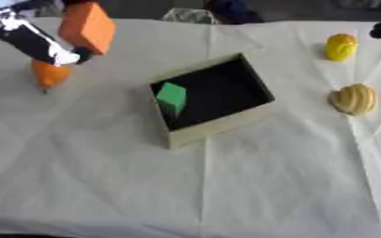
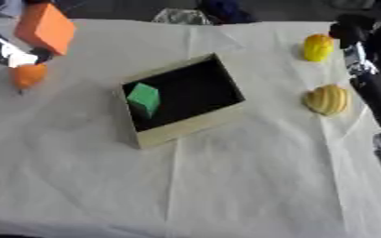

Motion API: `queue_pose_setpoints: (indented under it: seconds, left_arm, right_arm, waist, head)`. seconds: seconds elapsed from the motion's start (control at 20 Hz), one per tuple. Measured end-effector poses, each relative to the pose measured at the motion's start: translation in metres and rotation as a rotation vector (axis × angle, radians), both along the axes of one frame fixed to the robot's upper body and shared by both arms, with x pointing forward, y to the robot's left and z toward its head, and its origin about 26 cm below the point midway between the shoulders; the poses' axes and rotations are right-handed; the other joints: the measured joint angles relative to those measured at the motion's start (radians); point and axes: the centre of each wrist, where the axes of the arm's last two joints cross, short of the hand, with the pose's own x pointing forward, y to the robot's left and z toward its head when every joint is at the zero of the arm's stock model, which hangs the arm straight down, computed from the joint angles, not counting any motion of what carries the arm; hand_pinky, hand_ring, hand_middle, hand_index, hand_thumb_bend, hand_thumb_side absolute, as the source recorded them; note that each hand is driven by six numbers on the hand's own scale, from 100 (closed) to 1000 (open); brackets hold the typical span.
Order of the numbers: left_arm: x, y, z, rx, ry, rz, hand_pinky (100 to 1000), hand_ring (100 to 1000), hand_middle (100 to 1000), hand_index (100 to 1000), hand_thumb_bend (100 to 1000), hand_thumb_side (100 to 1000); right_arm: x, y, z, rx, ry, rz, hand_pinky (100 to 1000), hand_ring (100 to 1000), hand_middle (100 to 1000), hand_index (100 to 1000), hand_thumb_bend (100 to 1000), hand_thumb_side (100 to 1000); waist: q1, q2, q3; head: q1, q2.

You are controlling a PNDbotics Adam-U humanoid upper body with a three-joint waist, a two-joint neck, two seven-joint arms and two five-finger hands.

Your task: Pick up objects on the table and place them in the box.

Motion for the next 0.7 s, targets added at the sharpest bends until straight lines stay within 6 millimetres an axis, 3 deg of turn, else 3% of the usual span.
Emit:
queue_pose_setpoints:
  seconds: [0.2, 0.3, 0.7]
  left_arm:
    - [0.012, -0.030, -0.004, -0.030, 0.044, -0.080, 752, 665, 560, 665, 100, 106]
    - [0.016, -0.041, -0.007, -0.034, 0.060, -0.114, 753, 666, 560, 668, 100, 127]
    - [0.035, -0.068, -0.030, 0.015, 0.111, -0.139, 756, 680, 572, 681, 100, 142]
  right_arm:
    - [0.003, 0.002, 0.005, 0.006, -0.020, 0.009, 921, 777, 694, 781, 100, 692]
    - [0.004, 0.003, 0.009, 0.012, -0.037, 0.015, 921, 777, 693, 781, 100, 659]
    - [0.010, 0.008, 0.024, 0.039, -0.101, 0.052, 920, 777, 693, 780, 100, 656]
  waist:
    - [0.000, 0.024, -0.016]
    - [-0.004, 0.030, -0.029]
    - [-0.021, 0.068, -0.089]
  head:
    - [0.003, 0.000]
    - [-0.006, 0.000]
    - [-0.002, 0.000]
